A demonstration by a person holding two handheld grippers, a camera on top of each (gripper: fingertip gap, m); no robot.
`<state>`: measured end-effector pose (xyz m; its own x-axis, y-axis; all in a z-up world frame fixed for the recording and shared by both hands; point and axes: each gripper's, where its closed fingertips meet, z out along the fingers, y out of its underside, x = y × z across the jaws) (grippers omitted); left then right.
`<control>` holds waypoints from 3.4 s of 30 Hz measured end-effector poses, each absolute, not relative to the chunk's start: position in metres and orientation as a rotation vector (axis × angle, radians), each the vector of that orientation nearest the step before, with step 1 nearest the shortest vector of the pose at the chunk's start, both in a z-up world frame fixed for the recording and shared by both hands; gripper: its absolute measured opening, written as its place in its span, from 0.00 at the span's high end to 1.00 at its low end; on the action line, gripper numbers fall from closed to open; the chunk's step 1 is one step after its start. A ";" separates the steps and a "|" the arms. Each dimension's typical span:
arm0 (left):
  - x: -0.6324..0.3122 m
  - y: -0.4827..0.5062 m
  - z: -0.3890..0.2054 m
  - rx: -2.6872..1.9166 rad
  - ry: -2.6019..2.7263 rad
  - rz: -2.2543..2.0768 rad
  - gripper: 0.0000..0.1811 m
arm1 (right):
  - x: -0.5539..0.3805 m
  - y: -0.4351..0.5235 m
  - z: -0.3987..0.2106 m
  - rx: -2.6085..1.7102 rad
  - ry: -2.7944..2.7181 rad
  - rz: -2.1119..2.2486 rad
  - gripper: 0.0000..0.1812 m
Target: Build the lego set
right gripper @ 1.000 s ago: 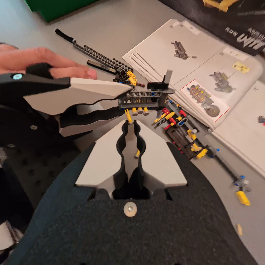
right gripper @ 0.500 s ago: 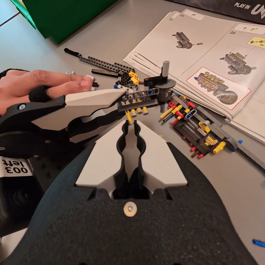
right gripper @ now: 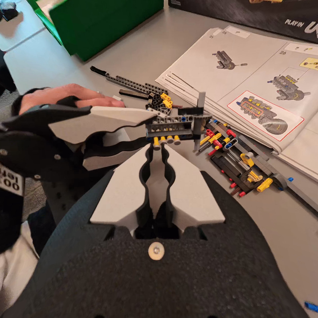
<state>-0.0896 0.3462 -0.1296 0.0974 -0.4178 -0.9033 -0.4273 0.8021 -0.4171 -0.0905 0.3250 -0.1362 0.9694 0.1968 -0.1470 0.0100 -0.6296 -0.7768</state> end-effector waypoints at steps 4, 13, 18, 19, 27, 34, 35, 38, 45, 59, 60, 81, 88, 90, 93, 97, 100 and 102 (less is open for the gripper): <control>-0.090 0.342 -0.127 -0.830 1.521 -0.237 0.87 | -0.090 0.319 -0.110 -2.149 -0.205 0.378 0.87; -0.096 0.283 -0.122 -0.589 1.629 -0.541 0.87 | -0.101 0.288 -0.086 -2.031 -1.282 0.391 0.65; -0.097 0.269 -0.128 -0.509 1.671 -0.536 0.87 | -0.106 0.264 -0.124 -2.285 -1.684 0.690 0.56; -0.098 0.268 -0.128 -0.502 1.674 -0.540 0.87 | -0.107 0.263 -0.128 -2.295 -1.727 0.713 0.56; -0.098 0.265 -0.129 -0.480 1.682 -0.535 0.87 | -0.118 0.251 -0.153 -2.394 -1.893 0.894 0.72; -0.099 0.263 -0.124 -0.474 1.664 -0.544 0.87 | -0.118 0.250 -0.148 -2.382 -1.866 0.964 0.76; -0.099 0.263 -0.124 -0.470 1.665 -0.537 0.87 | -0.118 0.250 -0.149 -2.377 -1.870 0.965 0.76; -0.099 0.262 -0.127 -0.451 1.670 -0.499 0.87 | -0.118 0.249 -0.151 -2.366 -1.887 0.971 0.76; -0.097 0.261 -0.132 -0.424 1.685 -0.445 0.87 | -0.116 0.249 -0.158 -2.326 -1.964 0.919 0.76; -0.097 0.269 -0.133 -0.471 1.682 -0.436 0.87 | -0.118 0.257 -0.157 -2.409 -1.776 1.116 0.77; -0.097 0.272 -0.131 -0.497 1.671 -0.457 0.87 | -0.119 0.264 -0.151 -2.387 -1.731 1.108 0.74; -0.122 0.355 -0.109 -1.014 1.473 -0.938 0.87 | -0.035 0.300 -0.144 -2.056 -0.713 0.818 0.79; -0.120 0.350 -0.124 -1.014 1.556 -0.894 0.87 | -0.041 0.292 -0.189 -2.190 -0.879 0.585 0.83; -0.120 0.352 -0.127 -1.034 1.560 -0.894 0.87 | -0.051 0.287 -0.190 -2.183 -0.929 0.622 0.85; -0.120 0.353 -0.128 -1.047 1.563 -0.905 0.87 | -0.064 0.281 -0.203 -2.246 -0.982 0.613 0.84; -0.120 0.355 -0.127 -1.048 1.553 -0.902 0.87 | -0.074 0.283 -0.211 -2.312 -0.895 0.505 0.81; -0.120 0.355 -0.126 -1.047 1.549 -0.907 0.87 | -0.072 0.289 -0.212 -2.323 -0.700 0.409 0.84; -0.120 0.354 -0.126 -1.042 1.554 -0.908 0.87 | -0.068 0.292 -0.213 -2.295 -0.636 0.321 0.90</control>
